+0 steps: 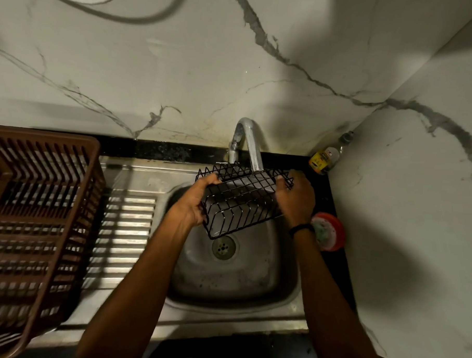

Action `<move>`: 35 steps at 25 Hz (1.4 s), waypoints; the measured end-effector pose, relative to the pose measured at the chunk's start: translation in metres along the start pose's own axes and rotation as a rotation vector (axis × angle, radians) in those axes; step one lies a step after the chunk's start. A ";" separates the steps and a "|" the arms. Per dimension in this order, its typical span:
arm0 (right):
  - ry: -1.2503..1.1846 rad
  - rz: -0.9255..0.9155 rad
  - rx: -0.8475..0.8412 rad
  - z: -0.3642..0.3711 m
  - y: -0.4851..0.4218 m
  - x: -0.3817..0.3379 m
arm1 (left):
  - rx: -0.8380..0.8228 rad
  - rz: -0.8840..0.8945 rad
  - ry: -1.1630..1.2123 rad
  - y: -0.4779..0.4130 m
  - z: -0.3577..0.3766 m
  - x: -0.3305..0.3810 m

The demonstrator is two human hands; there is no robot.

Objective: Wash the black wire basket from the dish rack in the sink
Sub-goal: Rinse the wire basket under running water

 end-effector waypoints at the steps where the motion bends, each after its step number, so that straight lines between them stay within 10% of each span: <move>1: -0.227 0.193 -0.136 -0.008 -0.009 0.006 | -0.039 0.003 -0.022 0.001 0.002 0.004; 3: -0.761 0.514 -0.494 -0.012 -0.015 0.018 | -0.065 0.025 -0.082 0.009 0.007 0.012; 6: -0.944 0.494 -0.645 0.000 -0.017 0.029 | -0.061 0.129 -0.139 0.008 0.005 0.021; 19: -1.098 0.429 -0.135 -0.002 -0.015 0.021 | -0.023 0.334 -0.064 -0.025 0.018 -0.005; 35: -0.854 0.395 -0.036 -0.002 -0.005 0.009 | 0.052 0.382 0.044 0.004 0.020 -0.012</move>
Point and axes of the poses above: each hand's wrist, its own y-axis away from the middle knuckle, its own z-axis out of the palm, x = y × z, the point moved 1 cm from there along -y, towards the middle knuckle, and after that the axes turned 9 degrees about y, right-handed, at the moved point
